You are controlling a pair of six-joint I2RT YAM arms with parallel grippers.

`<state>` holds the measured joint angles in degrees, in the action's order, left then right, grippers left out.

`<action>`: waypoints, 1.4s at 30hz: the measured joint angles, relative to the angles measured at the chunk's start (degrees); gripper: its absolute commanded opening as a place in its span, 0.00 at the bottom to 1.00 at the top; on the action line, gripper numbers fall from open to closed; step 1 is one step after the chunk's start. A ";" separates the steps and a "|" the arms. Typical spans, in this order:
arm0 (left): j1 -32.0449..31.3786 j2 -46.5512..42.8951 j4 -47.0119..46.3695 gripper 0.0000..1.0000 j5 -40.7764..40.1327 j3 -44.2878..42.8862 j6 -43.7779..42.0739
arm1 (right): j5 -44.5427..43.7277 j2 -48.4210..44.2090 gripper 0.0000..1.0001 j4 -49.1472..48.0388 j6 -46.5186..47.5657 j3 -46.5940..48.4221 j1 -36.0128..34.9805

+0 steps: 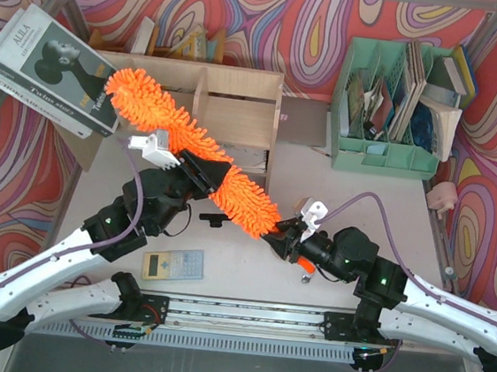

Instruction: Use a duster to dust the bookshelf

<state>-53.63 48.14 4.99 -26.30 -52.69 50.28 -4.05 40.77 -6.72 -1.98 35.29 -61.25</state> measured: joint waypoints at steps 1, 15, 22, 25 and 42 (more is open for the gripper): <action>-0.37 -0.02 -0.15 0.29 -0.57 -0.17 0.04 | 0.00 -0.02 0.00 -0.02 -0.02 0.00 0.00; -13.81 -4.26 -2.14 0.00 -16.41 -1.20 2.29 | 2.51 -1.53 0.21 0.35 -0.70 1.25 -0.79; -27.85 -5.05 -1.95 0.00 -36.76 -1.22 2.58 | 4.61 -2.47 0.27 2.43 -0.17 2.62 -1.49; -31.89 -4.35 2.80 0.00 -44.26 -2.43 7.43 | 5.07 -2.47 0.29 3.82 -0.13 3.37 -1.86; -33.00 0.90 45.51 0.00 -50.47 -4.31 65.16 | 0.61 -2.40 0.42 8.50 -0.83 4.20 -2.08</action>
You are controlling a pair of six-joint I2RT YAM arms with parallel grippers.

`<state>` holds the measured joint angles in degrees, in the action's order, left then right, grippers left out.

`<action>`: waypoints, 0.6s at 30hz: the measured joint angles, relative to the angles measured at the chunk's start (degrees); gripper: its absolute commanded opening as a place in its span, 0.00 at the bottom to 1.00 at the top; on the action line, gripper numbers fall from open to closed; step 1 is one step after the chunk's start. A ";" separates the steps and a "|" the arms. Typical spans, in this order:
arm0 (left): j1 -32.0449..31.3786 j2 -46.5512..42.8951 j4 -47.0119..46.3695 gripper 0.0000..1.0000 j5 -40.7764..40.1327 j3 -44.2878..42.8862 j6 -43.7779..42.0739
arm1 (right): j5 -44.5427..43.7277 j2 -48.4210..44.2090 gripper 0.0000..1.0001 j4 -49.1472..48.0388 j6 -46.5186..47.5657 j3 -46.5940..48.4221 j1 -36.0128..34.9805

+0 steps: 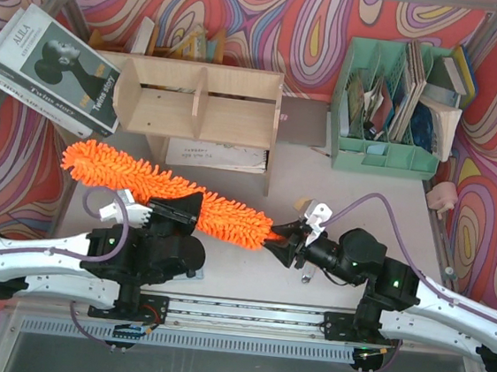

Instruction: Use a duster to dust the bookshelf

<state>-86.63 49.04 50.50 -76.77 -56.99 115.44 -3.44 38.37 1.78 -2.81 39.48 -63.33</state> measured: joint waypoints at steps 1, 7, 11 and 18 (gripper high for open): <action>0.57 0.39 1.97 0.00 0.31 0.04 2.03 | -0.70 0.02 0.50 0.00 -0.04 0.00 0.02; 6.27 0.70 14.64 0.00 -0.94 3.61 3.28 | -10.43 -0.59 0.99 -0.72 -0.94 0.02 2.03; 9.51 0.57 15.34 0.00 0.22 6.56 3.28 | -14.01 -0.04 0.99 -1.68 -0.66 0.02 2.08; 17.84 -2.54 4.44 0.00 5.35 15.96 1.77 | -17.14 1.53 0.99 -3.76 -0.61 -0.02 2.08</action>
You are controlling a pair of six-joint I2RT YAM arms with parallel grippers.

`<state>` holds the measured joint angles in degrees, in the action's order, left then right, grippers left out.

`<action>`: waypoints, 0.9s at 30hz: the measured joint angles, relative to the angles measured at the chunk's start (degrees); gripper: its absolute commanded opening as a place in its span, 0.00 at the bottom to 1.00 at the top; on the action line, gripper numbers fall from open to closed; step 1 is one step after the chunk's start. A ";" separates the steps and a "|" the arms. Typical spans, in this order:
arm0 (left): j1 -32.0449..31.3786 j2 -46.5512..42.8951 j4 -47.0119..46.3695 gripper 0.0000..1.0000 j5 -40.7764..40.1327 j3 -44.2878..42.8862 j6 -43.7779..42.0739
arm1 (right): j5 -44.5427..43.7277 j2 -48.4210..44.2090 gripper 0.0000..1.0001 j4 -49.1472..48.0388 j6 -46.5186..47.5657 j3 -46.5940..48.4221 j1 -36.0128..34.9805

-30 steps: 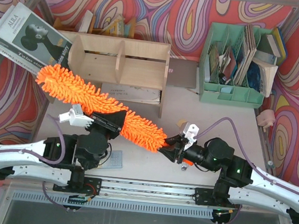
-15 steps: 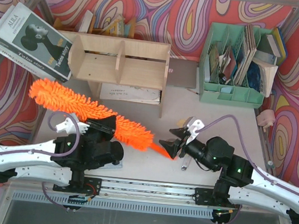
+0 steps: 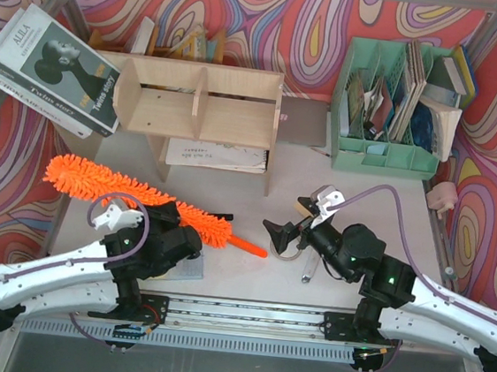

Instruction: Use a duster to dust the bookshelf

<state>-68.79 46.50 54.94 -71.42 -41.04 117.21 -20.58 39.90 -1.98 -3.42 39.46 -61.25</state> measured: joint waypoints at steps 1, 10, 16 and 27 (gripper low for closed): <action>1.46 -0.76 -2.71 0.00 1.27 1.88 -1.09 | -0.22 0.33 0.99 -0.17 0.00 -0.04 0.00; 14.88 -5.99 -26.58 0.03 15.82 17.75 -9.68 | -1.07 2.84 0.99 -0.81 -0.07 -0.63 0.00; 16.22 -7.56 -33.51 0.08 19.71 21.35 -10.73 | -1.46 3.67 0.99 -1.18 -0.48 -0.70 0.00; 17.05 -9.55 -34.91 0.43 22.80 26.34 -7.74 | -2.40 5.25 0.99 -1.18 -1.18 -0.70 0.00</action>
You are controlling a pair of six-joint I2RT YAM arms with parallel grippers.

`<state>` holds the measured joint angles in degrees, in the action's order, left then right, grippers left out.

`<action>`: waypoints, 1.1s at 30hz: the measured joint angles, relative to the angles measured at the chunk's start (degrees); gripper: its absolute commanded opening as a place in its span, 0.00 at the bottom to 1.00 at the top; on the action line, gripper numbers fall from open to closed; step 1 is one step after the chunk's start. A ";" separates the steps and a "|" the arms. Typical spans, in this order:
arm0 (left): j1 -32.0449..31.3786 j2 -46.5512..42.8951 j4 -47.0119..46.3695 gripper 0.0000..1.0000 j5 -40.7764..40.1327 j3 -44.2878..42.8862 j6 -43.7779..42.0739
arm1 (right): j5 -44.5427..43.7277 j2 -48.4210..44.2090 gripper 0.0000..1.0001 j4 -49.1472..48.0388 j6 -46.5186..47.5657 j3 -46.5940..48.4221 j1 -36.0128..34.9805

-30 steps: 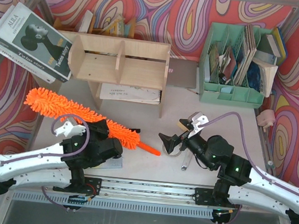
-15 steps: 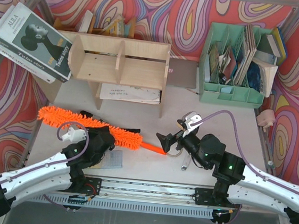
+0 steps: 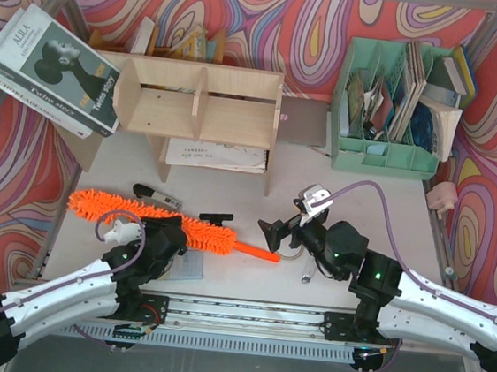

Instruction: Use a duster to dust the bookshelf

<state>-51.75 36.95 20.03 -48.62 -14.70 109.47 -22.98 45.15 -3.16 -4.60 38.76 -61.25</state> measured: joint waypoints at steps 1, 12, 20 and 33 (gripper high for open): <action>0.00 -0.28 0.52 0.46 0.20 0.00 0.42 | -0.20 0.04 0.99 0.00 -0.02 0.00 0.00; 0.17 -4.94 13.09 0.89 0.81 -2.93 3.56 | -2.60 0.55 0.99 0.39 -0.83 0.07 0.00; 0.22 -13.55 25.11 0.98 0.37 -12.15 -3.56 | -6.38 0.57 0.99 1.95 -0.83 1.38 0.00; 0.31 -0.96 24.04 0.98 -16.46 -26.18 -43.91 | -21.42 10.36 0.99 11.89 -12.79 10.80 6.19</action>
<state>-51.44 35.99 44.07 -65.08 -40.88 65.56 -44.40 55.51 8.73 -17.39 49.56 -55.07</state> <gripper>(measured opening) 0.983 0.987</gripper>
